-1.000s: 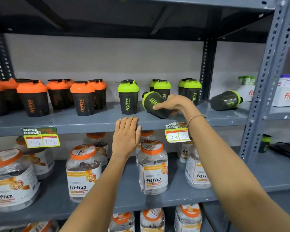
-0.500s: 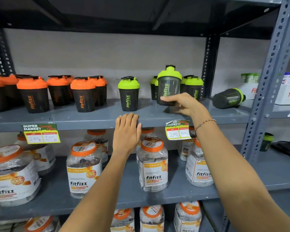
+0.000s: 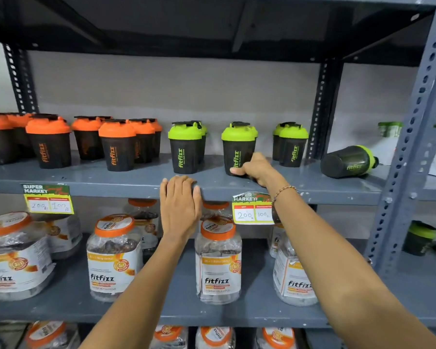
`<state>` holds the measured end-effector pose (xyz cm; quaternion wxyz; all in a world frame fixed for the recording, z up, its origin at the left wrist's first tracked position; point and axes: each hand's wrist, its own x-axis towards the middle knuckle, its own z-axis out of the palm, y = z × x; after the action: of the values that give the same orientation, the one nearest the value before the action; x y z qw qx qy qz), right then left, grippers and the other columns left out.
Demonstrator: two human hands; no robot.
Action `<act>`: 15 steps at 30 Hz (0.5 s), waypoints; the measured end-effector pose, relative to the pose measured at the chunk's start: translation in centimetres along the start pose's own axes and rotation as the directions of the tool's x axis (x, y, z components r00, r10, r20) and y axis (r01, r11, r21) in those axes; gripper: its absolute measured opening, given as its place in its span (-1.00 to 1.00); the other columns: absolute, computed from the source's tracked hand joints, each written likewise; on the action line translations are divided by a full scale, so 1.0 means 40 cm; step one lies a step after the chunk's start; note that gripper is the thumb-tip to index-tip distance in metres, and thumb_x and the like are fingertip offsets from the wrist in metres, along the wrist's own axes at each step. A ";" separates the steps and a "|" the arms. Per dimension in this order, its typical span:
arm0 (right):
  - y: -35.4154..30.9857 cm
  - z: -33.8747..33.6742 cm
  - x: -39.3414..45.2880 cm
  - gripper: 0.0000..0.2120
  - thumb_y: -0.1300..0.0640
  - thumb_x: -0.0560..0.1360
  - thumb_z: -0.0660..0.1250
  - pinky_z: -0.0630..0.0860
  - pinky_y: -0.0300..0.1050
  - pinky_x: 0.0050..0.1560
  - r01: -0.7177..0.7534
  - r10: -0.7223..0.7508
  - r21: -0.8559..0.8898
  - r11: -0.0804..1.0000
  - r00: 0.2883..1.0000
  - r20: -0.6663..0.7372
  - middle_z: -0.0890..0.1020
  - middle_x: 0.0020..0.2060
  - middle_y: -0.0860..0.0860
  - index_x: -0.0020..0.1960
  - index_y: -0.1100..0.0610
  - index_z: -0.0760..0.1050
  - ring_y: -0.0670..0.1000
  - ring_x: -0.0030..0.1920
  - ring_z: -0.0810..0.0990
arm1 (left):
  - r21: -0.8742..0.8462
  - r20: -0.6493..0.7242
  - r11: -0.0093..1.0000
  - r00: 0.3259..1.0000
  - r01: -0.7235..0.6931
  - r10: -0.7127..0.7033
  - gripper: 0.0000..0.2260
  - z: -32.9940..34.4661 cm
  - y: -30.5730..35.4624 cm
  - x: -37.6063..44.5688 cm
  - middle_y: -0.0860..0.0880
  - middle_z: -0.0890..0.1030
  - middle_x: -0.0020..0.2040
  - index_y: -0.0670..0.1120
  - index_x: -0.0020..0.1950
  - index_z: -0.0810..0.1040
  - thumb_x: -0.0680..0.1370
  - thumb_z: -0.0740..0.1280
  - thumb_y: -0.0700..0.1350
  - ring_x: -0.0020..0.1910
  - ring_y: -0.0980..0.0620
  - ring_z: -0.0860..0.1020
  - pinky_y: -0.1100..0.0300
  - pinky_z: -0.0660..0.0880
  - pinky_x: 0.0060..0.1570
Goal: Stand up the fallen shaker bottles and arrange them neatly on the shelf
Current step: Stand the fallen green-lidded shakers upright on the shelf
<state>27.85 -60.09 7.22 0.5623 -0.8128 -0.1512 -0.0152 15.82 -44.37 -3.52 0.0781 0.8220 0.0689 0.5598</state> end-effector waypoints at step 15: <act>0.102 -0.262 -0.084 -0.69 -0.02 0.48 0.31 0.48 -0.12 -0.04 0.087 -0.031 0.048 0.995 0.728 -0.685 0.61 -0.16 0.15 -0.05 0.25 0.59 0.13 -0.11 0.54 | 0.020 0.235 0.966 0.940 -0.259 0.248 -0.59 0.037 0.188 0.022 -0.02 0.60 0.14 -0.09 0.21 0.53 0.61 -0.01 0.06 0.11 -0.03 0.53 0.04 0.31 0.27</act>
<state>27.24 -71.77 6.72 0.6086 -0.7229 0.0399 -0.3249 17.73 -51.62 -1.72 -0.0079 0.8853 -0.0329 0.4639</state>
